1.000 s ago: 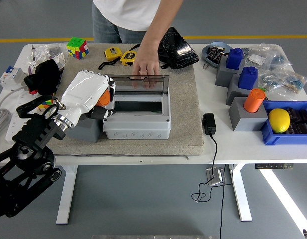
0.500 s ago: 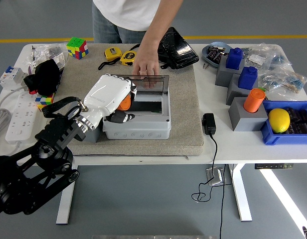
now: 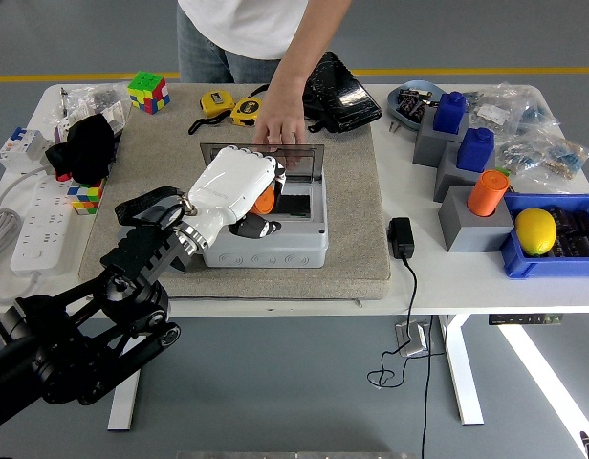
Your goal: Fetch the battery,place it into the box,close the lid of the box
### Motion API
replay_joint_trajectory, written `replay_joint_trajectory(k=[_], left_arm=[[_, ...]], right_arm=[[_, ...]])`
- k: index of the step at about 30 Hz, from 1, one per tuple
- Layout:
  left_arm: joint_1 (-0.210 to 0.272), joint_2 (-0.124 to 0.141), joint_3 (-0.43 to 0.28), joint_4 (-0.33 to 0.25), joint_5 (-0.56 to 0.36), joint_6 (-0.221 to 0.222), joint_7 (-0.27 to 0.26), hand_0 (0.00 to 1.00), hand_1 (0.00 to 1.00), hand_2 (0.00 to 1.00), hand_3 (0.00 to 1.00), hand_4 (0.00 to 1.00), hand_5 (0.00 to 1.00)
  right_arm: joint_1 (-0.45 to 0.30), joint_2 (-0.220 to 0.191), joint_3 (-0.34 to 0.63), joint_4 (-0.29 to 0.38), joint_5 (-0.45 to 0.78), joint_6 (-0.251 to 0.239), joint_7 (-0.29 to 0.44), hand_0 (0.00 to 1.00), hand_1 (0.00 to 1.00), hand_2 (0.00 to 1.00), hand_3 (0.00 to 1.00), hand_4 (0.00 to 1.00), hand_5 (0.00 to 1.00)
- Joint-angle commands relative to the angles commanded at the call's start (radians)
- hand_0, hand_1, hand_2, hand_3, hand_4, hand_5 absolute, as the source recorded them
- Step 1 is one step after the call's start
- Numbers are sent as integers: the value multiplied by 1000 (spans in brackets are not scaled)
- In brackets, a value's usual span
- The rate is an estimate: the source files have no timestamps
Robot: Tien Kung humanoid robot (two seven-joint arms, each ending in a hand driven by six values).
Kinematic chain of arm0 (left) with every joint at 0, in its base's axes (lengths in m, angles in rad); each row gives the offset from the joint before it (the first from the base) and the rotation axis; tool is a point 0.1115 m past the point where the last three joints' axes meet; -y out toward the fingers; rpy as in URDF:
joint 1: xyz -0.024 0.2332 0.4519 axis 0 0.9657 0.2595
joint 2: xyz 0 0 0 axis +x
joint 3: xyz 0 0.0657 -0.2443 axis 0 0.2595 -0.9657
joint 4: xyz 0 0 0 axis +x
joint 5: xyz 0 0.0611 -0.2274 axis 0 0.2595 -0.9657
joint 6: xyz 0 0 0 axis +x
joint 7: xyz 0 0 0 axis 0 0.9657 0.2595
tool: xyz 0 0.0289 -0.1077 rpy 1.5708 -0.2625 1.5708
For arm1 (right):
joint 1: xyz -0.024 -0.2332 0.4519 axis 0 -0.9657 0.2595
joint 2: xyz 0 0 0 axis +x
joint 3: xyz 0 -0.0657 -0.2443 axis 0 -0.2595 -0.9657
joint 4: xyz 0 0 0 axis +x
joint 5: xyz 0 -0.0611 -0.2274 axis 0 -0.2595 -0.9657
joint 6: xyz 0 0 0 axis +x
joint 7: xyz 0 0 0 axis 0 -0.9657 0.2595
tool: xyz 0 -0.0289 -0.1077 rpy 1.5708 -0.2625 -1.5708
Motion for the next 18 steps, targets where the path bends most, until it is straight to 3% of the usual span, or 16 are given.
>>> replay_joint_trajectory(k=[1,6,7,18], left_arm=[[-2,-3,2,-1,0,1,0,17,2,21,37,641,19],[-4,-6,3,-3,0,18,-4,17,2,21,37,641,19],[-3,-6,2,-3,0,21,-6,17,2,14,34,491,2],[-10,-25,32,-8,0,24,-5,17,2,15,31,498,2]], right_arm=[[0,0,0,0,0,0,0,824,775,759,793,998,998],[1,-1,2,0,-1,-1,0,824,775,759,793,998,998],[1,-1,2,0,-2,-1,0,823,775,759,793,998,998],[2,-3,13,0,-11,-2,-3,823,775,759,793,998,998]])
